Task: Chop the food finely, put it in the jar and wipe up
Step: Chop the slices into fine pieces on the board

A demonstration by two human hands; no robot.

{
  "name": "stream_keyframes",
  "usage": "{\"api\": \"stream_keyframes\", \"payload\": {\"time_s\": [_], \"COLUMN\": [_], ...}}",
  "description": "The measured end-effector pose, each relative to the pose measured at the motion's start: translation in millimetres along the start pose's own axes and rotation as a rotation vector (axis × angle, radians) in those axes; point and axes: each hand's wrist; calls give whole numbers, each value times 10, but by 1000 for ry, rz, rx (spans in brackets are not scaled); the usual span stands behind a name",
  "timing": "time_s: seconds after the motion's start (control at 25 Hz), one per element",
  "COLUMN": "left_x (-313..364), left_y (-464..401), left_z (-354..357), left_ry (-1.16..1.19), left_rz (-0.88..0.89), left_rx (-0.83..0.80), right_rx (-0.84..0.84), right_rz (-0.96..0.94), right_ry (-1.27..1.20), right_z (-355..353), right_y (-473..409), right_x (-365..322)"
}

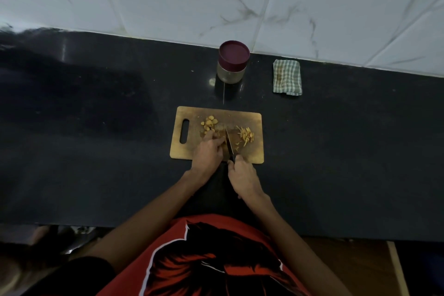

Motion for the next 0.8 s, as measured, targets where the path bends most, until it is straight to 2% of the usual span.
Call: {"api": "stream_keyframes", "payload": {"time_s": [0.56, 0.8], "left_x": [19, 32], "left_y": [-22, -13], "left_z": [-1, -10], "left_ry": [-35, -69], "left_rz": [5, -18], "left_rx": [-28, -13], "right_rx": [-57, 15], "right_rz": [55, 65], "right_ry": [118, 73], "right_z": [74, 50], "right_y": [2, 39], "right_x": [9, 40]}}
Point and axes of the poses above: each hand's wrist, its own y-axis away from the middle knuckle, its own z-axis out of the palm, x = y × z, and after that the axes turned 8 degrees about -z, right-handed
